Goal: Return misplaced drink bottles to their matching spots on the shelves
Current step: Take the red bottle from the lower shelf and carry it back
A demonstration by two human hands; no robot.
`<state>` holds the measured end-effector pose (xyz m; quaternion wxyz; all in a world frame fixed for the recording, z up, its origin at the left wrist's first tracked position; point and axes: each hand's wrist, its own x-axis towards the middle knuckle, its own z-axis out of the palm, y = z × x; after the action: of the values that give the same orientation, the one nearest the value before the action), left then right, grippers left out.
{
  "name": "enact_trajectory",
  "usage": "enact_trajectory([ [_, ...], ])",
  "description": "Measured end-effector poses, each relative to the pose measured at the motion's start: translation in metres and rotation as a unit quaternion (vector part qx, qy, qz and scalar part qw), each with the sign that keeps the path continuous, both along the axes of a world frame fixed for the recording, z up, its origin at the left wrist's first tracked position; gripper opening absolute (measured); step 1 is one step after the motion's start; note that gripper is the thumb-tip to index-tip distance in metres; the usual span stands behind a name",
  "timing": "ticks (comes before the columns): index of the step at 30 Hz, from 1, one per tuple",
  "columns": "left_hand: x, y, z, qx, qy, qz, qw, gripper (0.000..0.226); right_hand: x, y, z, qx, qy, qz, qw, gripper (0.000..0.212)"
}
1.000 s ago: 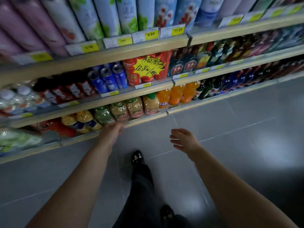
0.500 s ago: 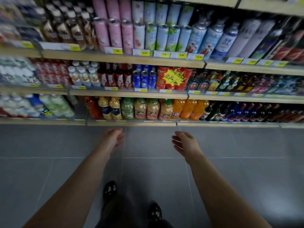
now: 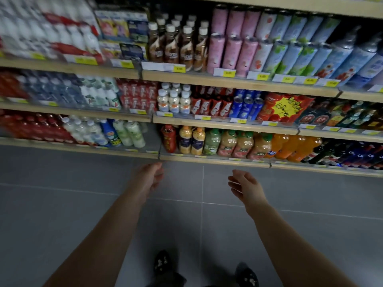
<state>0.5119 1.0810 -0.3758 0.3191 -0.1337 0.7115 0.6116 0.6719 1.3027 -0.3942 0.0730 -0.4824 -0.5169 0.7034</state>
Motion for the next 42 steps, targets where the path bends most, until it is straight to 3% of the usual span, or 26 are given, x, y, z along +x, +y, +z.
enact_trajectory([
  [7, -0.075, -0.054, -0.022, -0.050, -0.023, 0.020, 0.998, 0.018, -0.066, -0.048, -0.013, -0.009, -0.010, -0.025, 1.000, 0.013],
  [19, -0.214, -0.010, -0.056, -0.074, -0.050, -0.049, 0.995, 0.022, -0.201, -0.022, -0.067, -0.054, -0.041, -0.079, 0.995, 0.026],
  [28, -0.336, 0.033, -0.083, -0.095, -0.060, -0.150, 0.982, 0.018, -0.314, -0.018, -0.093, -0.057, -0.086, -0.057, 0.993, 0.016],
  [35, -0.406, 0.054, -0.140, -0.141, -0.090, -0.276, 0.947, 0.012, -0.372, -0.041, -0.143, -0.075, -0.115, -0.136, 0.981, 0.007],
  [42, -0.454, 0.079, -0.256, -0.136, -0.009, -0.311, 0.941, 0.014, -0.416, -0.062, -0.261, -0.058, -0.112, -0.160, 0.979, 0.013],
])
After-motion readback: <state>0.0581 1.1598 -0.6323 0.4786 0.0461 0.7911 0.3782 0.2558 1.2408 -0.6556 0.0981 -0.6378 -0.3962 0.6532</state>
